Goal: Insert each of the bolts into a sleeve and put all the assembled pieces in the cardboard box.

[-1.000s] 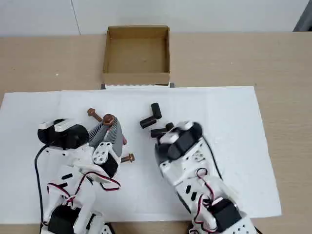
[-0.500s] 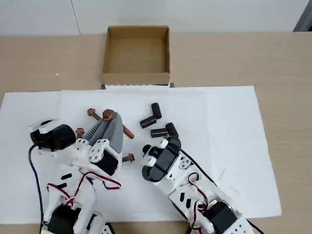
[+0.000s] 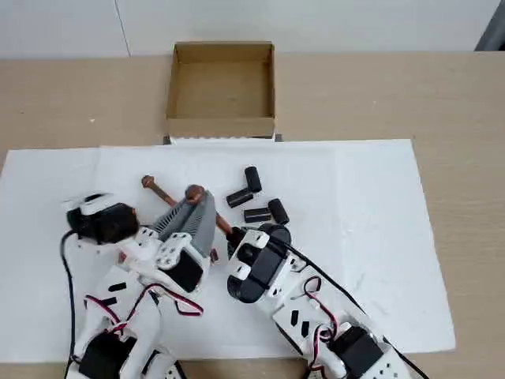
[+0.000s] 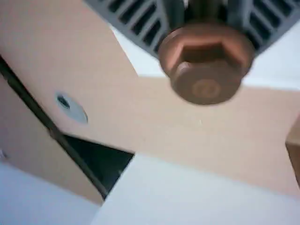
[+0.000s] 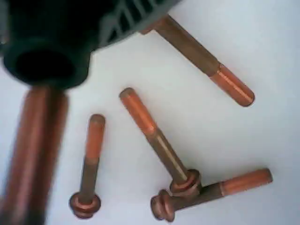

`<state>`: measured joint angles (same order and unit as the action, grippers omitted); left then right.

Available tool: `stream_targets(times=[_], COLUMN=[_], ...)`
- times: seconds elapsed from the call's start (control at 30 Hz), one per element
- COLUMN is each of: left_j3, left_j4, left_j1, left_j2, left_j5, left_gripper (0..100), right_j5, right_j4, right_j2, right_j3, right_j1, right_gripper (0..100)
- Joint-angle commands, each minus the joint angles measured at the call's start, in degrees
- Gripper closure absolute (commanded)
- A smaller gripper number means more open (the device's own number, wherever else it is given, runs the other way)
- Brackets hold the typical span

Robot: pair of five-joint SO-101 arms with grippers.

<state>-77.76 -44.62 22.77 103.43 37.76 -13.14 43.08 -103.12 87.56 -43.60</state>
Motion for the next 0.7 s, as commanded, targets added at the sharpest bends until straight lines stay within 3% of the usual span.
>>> stream_targets(times=[0.0, 0.33, 0.67], left_j3=[2.9, 2.3, -0.8], left_j4=[-0.4, -3.0, -10.3], left_j1=[1.0, 1.4, 7.1], left_j2=[0.8, 0.6, 0.6], left_j5=[0.4, 0.4, 0.2], left_gripper=[99, 99, 99], right_j5=[-0.6, -0.6, -0.8], right_j4=[-1.5, -1.5, -3.2], right_j2=[-0.7, -0.8, -0.7], right_j3=[-0.5, -2.0, -2.9], right_j1=[-0.2, -0.1, -0.1], right_gripper=[99.5, 99.5, 99.5])
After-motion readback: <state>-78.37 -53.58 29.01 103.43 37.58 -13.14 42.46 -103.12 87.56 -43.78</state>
